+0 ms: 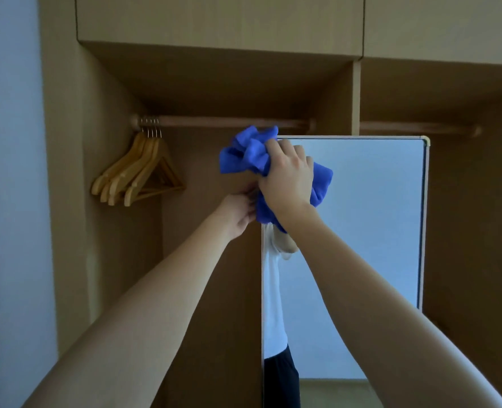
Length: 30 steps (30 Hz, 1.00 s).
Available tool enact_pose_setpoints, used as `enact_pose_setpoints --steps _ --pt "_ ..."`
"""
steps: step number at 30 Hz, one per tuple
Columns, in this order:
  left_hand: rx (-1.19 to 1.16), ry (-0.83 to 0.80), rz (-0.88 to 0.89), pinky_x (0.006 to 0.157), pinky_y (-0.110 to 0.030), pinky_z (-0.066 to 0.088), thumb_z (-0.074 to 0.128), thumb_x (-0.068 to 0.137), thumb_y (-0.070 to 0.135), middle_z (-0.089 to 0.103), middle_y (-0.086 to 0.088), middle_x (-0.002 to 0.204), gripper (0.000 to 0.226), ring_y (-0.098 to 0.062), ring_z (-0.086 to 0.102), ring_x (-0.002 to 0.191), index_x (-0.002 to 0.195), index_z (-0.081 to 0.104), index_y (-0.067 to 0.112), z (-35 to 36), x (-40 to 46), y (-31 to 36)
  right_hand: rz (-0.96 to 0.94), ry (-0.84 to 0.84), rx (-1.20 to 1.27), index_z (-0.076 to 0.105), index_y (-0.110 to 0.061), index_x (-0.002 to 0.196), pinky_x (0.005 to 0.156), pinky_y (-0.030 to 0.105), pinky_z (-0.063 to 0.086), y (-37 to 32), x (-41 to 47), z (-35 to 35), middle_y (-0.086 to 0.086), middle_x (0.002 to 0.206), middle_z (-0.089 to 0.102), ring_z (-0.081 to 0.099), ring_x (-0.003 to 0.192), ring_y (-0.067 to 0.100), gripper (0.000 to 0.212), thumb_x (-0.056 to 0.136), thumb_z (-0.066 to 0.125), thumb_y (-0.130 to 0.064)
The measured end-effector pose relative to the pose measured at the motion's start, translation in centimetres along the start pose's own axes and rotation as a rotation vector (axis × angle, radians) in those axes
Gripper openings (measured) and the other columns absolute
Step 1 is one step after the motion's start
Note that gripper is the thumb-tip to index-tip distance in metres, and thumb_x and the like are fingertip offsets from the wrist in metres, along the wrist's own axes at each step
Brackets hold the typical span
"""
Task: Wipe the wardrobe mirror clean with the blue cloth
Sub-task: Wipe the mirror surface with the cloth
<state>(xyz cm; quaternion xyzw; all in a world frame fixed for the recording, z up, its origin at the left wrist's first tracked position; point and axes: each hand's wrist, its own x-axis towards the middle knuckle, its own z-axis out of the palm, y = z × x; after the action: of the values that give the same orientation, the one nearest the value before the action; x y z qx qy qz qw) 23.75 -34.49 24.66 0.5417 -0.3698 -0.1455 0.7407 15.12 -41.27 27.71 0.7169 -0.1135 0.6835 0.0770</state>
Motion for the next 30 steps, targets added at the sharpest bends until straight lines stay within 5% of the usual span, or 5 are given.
enact_pose_setpoints --steps 7,13,18,23,30 --pt "0.010 0.001 0.007 0.048 -0.018 0.044 0.040 0.101 -0.001 0.061 0.004 0.058 0.029 -0.009 0.055 0.056 0.085 0.056 0.016 -0.2 -1.3 -0.4 -0.070 -0.116 -0.010 0.057 -0.017 0.094 0.071 0.040 0.035 -0.1 -5.1 -1.2 0.002 0.089 0.058 0.052 0.081 0.030 0.030 0.066 0.066 -0.011" --pt "-0.041 -0.101 -0.055 0.083 -0.036 0.057 0.049 0.103 0.011 0.073 -0.004 0.104 0.020 -0.020 0.071 0.095 0.118 0.063 0.013 -0.5 -2.2 -0.3 -0.043 0.136 0.055 0.061 -0.013 0.104 0.071 0.042 0.041 -1.7 3.1 -3.6 0.004 0.099 0.061 0.053 0.089 0.031 0.038 0.067 0.055 -0.005" --pt "-0.073 -0.124 -0.097 0.092 -0.041 0.055 0.051 0.101 0.008 0.074 -0.004 0.102 0.020 -0.020 0.070 0.098 0.117 0.063 0.014 -0.8 -3.3 -2.6 -0.106 -0.081 -0.077 0.059 -0.013 0.104 0.073 0.046 0.041 -1.8 -0.3 -1.1 0.008 0.101 0.063 0.056 0.089 0.036 0.035 0.070 0.061 -0.005" --pt "-0.014 0.026 -0.091 0.056 -0.021 0.049 0.044 0.101 0.001 0.060 -0.003 0.076 0.024 -0.012 0.055 0.063 0.087 0.057 0.016 -0.8 -3.4 -3.1 -0.065 -0.140 -0.040 0.058 -0.014 0.090 0.069 0.044 0.042 -0.9 -7.9 0.1 0.003 0.081 0.061 0.055 0.076 0.031 0.028 0.064 0.063 -0.006" --pt "0.036 -0.050 -0.085 0.071 -0.019 0.053 0.042 0.104 0.003 0.065 0.001 0.096 0.020 -0.004 0.067 0.080 0.108 0.058 0.014 -0.6 -4.6 -3.5 0.038 -0.096 0.133 0.055 -0.014 0.096 0.072 0.041 0.038 -1.7 -3.6 -3.7 0.000 0.088 0.057 0.051 0.084 0.030 0.034 0.063 0.059 -0.007"
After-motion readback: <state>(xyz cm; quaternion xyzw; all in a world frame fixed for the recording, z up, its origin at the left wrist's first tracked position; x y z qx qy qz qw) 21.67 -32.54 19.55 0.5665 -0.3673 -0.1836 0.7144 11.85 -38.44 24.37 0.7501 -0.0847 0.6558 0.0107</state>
